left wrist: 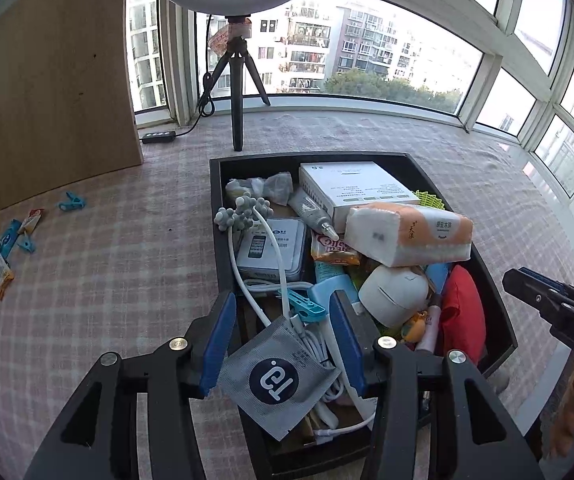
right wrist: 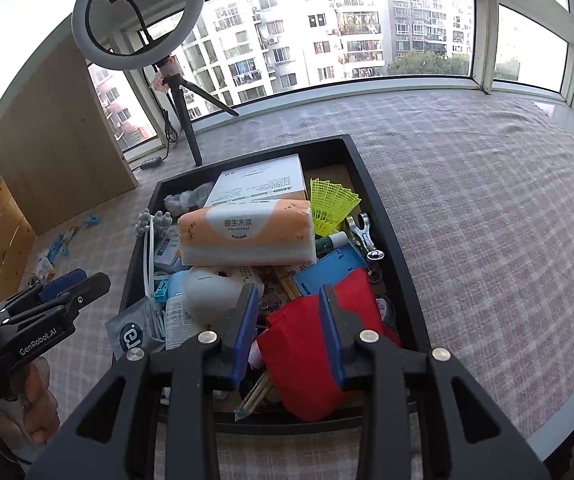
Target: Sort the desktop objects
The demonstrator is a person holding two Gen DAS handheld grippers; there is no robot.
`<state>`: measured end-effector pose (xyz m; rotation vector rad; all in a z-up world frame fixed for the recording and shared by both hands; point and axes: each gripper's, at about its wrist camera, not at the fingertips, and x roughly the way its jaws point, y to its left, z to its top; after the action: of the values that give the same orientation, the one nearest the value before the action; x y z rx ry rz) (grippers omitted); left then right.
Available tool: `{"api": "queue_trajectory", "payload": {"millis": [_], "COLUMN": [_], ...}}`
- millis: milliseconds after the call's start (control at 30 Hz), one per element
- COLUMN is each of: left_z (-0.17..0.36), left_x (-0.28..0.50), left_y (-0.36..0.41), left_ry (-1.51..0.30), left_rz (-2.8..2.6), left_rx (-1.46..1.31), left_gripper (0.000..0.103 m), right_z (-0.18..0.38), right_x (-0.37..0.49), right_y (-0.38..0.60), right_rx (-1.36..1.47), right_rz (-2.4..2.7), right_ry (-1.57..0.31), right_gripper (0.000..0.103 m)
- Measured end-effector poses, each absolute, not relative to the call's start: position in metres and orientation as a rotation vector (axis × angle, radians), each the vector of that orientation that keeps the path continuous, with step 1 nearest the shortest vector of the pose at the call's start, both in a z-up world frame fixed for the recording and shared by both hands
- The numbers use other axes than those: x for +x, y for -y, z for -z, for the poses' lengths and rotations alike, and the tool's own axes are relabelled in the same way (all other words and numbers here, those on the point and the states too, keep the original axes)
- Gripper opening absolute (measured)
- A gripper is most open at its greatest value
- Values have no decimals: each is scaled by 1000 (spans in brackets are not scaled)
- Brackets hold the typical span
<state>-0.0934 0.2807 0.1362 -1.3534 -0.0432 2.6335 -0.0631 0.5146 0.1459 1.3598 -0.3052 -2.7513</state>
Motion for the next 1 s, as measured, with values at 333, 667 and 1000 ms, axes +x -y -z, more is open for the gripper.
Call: {"api": "queue_trajectory", "payload": {"millis": [333,667,1000], "left_z": [-142,-140,-138], "left_x": [-81,-70,-53], "left_y": [-261,-240,-184], "left_ry": [31,46,63], "left_rz": [-2662,-2647,-2682], "left_rx": [-1342,-1347,-1391], "left_gripper": [47,48,58], "right_z": [-146,-140,-143], "right_x": [-58,-39,-28], "right_y": [-489,-476,-424], "right_rx": [1345,1393,1385], "right_rz": [2709,2718,2703], "right_ry": [324,350,324], "right_gripper": [33,33,33]}}
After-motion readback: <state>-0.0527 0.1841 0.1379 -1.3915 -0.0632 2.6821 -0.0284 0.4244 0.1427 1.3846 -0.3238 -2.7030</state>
